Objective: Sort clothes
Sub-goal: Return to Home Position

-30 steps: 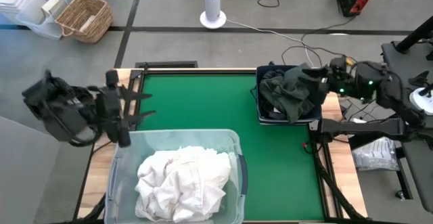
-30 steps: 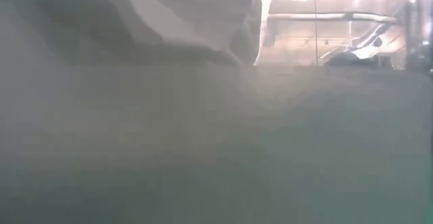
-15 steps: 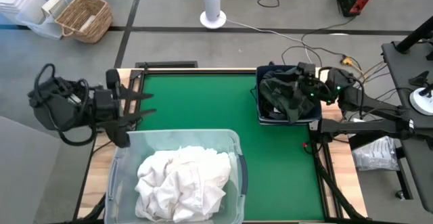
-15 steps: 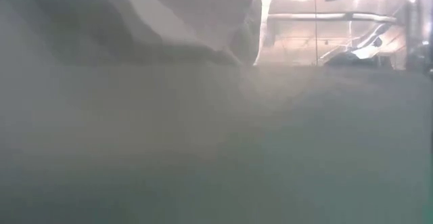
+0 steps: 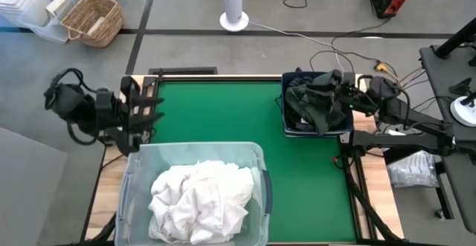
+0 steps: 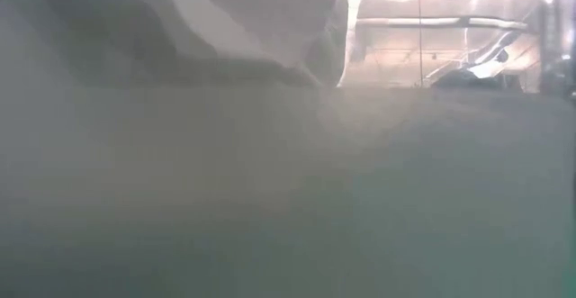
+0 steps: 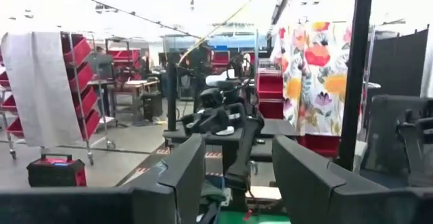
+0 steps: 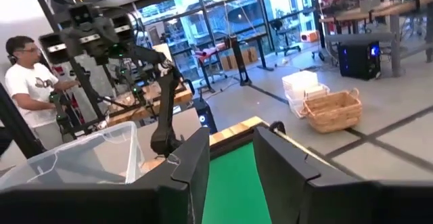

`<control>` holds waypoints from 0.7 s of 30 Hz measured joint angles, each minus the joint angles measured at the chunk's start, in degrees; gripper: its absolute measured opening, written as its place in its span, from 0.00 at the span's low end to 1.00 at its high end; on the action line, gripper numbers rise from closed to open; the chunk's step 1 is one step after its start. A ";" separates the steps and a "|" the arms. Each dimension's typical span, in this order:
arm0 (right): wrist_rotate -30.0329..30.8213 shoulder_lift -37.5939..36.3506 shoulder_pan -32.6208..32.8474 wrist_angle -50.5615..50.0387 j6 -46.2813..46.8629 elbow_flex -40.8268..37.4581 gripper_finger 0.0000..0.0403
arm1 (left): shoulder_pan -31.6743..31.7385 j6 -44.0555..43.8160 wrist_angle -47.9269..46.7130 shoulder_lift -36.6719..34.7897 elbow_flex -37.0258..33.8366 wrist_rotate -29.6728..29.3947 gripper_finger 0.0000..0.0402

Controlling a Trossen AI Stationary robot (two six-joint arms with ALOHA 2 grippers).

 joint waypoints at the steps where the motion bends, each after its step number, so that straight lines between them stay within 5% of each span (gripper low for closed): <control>1: 0.00 -0.18 -0.02 -0.63 0.46 -0.02 0.27 | 1.07 -0.63 -0.37 -1.77 -1.56 1.25 0.38; 11: 0.29 -0.49 -0.02 -4.90 1.38 -0.06 0.20 | 6.88 -9.90 -3.84 -11.75 -12.91 4.18 0.38; 16: 1.47 -0.48 -0.02 -4.75 -1.57 -0.06 0.16 | 6.96 -10.65 -4.17 -11.46 -14.63 -2.48 0.38; 21: 1.20 -0.46 -0.02 -2.35 10.24 -0.08 0.14 | 6.92 -17.74 -3.67 -9.97 -15.43 -2.59 0.38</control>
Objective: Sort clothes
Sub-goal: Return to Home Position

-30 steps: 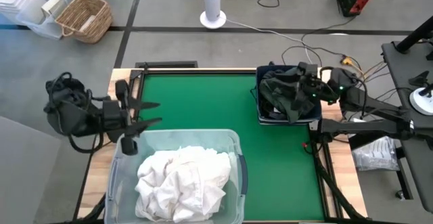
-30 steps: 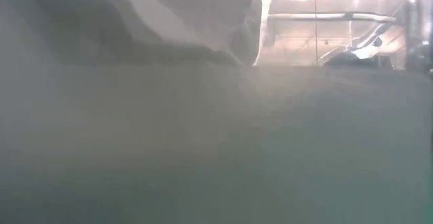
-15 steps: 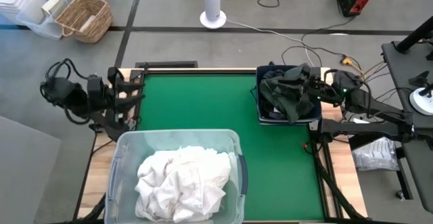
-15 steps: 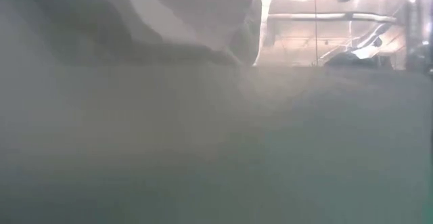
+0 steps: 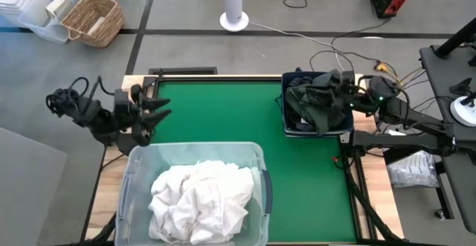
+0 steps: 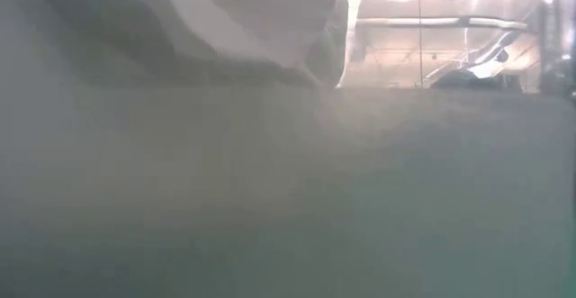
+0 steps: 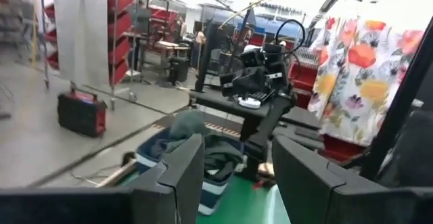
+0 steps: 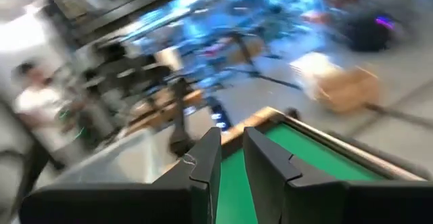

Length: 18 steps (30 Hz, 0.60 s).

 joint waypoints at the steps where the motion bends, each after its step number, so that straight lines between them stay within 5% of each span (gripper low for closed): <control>1: -2.16 0.00 0.00 1.14 -1.36 0.00 0.14 | 0.09 -0.99 1.31 0.56 -0.20 0.31 0.38; 5: -17.26 -0.21 -0.17 5.67 -11.29 0.00 0.13 | 2.08 5.85 2.92 2.89 -0.17 7.37 0.38; 18: -25.29 -8.63 -0.28 9.61 -15.75 -9.78 0.11 | 28.90 4.97 16.91 -4.49 -11.78 37.70 0.38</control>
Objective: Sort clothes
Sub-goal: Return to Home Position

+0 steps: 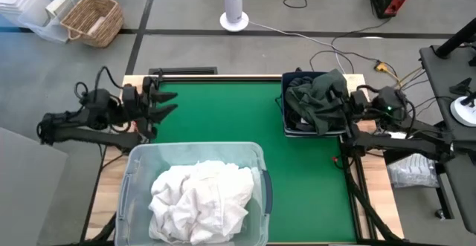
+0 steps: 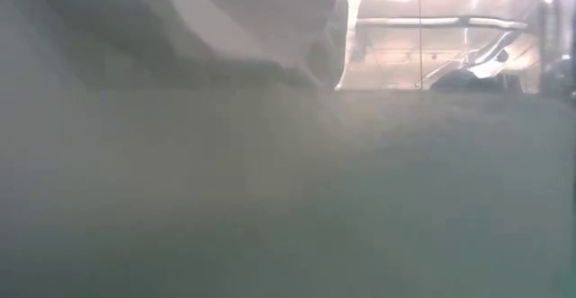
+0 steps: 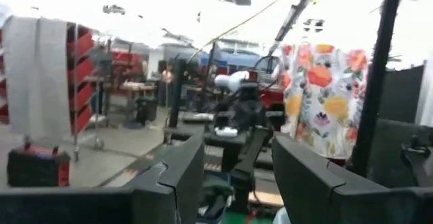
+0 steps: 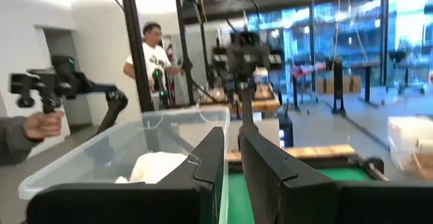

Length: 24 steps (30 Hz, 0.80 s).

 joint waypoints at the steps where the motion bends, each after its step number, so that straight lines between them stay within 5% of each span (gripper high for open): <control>1: -0.01 -1.24 0.00 1.26 0.02 -1.27 0.11 | 1.69 -1.39 -0.28 -1.16 -1.14 0.91 0.38; 13: -1.51 -18.41 0.02 10.72 6.85 -18.59 0.11 | 4.98 -2.01 -0.07 -14.60 -13.63 1.61 0.38; 24: -1.06 -19.59 0.02 24.46 11.06 -30.15 0.10 | 4.95 -3.12 11.46 -18.86 -26.99 2.74 0.38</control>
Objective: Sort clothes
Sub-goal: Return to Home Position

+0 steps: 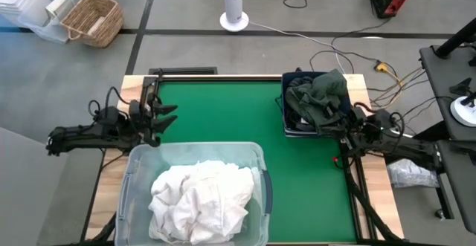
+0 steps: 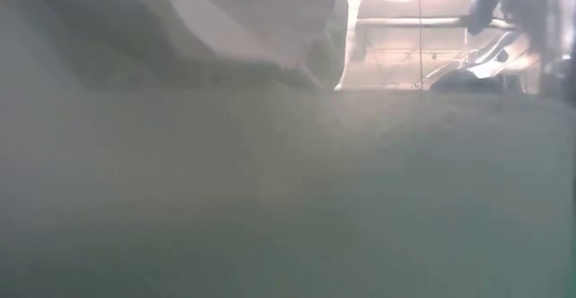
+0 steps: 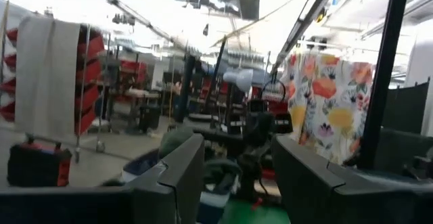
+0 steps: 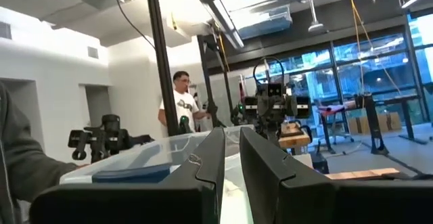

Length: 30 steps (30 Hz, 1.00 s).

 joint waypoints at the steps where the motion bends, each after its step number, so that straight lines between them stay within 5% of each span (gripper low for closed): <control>1: 0.00 0.00 0.00 0.16 0.33 -0.37 0.10 | 0.00 -0.53 -0.18 -0.35 -0.54 0.02 0.38; 10: -0.02 0.00 0.00 4.00 0.63 -2.78 0.09 | 0.00 -1.13 -1.12 -4.22 -5.01 -0.47 0.38; 30: -0.45 0.00 0.00 4.63 0.56 -2.87 0.09 | 0.07 -21.52 -0.42 -6.90 -8.74 -8.05 0.38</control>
